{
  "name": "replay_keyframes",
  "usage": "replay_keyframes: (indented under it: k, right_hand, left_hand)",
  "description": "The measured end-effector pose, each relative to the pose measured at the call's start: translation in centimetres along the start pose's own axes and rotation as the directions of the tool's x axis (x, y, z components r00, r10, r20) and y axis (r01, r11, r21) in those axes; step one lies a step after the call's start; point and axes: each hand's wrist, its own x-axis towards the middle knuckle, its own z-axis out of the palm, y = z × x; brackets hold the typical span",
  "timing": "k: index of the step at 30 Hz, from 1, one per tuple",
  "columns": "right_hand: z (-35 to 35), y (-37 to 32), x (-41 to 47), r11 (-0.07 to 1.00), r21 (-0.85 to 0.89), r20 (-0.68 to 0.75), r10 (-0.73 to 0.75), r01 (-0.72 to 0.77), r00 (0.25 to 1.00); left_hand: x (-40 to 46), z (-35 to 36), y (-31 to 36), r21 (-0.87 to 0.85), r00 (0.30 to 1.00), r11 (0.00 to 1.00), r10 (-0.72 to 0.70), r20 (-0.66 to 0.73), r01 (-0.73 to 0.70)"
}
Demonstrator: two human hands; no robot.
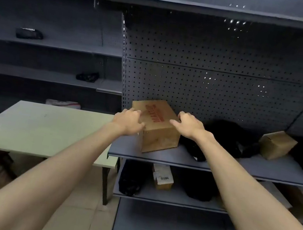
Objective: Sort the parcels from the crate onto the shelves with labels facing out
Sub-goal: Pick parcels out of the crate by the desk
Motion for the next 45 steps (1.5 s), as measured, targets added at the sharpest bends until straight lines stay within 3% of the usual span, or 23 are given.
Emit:
replay_keyframes:
  k: [11, 17, 21, 28, 34, 42, 45]
  right_hand:
    - [4.8, 5.5, 4.7, 0.952, 0.281, 0.095, 0.098, -0.121, 0.991]
    - [7.1, 6.6, 5.6, 0.779, 0.574, 0.225, 0.147, -0.253, 0.963]
    - [8.5, 6.7, 5.5, 0.689, 0.684, 0.16, 0.18, -0.24, 0.971]
    - [7.4, 6.0, 3.2, 0.737, 0.655, -0.108, 0.312, -0.169, 0.944]
    - [3.7, 4.1, 1.4, 0.863, 0.496, -0.389, 0.126, 0.092, 0.913]
    - [4.5, 1.6, 1.4, 0.925, 0.291, -0.367, -0.127, 0.243, 0.922]
    - [4.4, 1.0, 1.5, 0.9, 0.331, -0.342, -0.165, 0.282, 0.925]
  left_hand:
    - [4.0, 5.7, 3.3, -0.095, 0.993, 0.989, -0.111, 0.032, 0.114]
    - [4.8, 6.7, 3.0, -0.205, 0.993, 0.972, -0.114, 0.003, 0.112]
    - [4.6, 6.8, 2.9, -0.245, 0.993, 0.962, -0.12, 0.009, 0.119]
    - [4.6, 7.0, 4.2, -0.382, 0.99, 0.916, -0.138, -0.022, 0.119]
    - [4.3, 8.7, 3.9, -0.605, 0.984, 0.783, -0.179, -0.001, 0.142]
    - [5.0, 6.5, 4.7, -0.756, 0.977, 0.645, -0.208, -0.032, 0.113]
    - [5.3, 6.2, 4.3, -0.75, 0.976, 0.646, -0.219, -0.004, 0.142]
